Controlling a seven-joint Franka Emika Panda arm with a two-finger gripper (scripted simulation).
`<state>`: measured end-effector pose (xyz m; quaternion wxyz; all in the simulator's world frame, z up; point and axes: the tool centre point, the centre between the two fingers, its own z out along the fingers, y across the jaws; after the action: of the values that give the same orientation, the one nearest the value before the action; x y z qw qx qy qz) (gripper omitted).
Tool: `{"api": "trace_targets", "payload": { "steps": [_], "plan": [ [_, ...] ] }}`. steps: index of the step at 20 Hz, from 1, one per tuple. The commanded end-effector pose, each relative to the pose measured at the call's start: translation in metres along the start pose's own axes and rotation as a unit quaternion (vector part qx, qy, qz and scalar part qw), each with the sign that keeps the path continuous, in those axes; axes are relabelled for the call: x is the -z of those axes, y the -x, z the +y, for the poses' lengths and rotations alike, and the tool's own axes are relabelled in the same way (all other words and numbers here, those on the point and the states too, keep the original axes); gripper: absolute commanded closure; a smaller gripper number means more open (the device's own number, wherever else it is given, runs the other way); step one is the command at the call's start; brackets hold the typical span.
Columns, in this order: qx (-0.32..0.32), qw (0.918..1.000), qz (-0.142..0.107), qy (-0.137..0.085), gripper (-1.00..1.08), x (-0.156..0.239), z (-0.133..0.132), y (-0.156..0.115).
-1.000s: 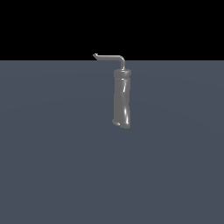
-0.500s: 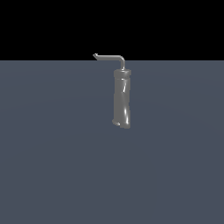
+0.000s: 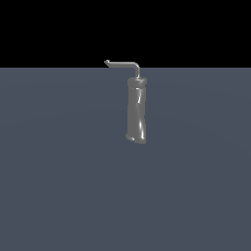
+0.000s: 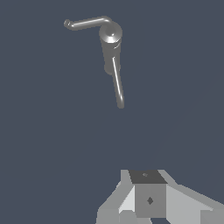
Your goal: Turn on the faucet by rotating a designated handle.
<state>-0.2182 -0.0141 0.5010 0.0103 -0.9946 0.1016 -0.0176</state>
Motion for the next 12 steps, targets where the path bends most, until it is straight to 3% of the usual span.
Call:
{"api": "trace_targets", "payload": {
  "steps": [1, 12],
  "plan": [
    [-0.022, 0.9998, -0.002, -0.004, 1.08, -0.001, -0.003, -0.011],
    [-0.153, 0.9879, -0.014, -0.018, 1.08, -0.015, -0.023, -0.079]
  ]
}}
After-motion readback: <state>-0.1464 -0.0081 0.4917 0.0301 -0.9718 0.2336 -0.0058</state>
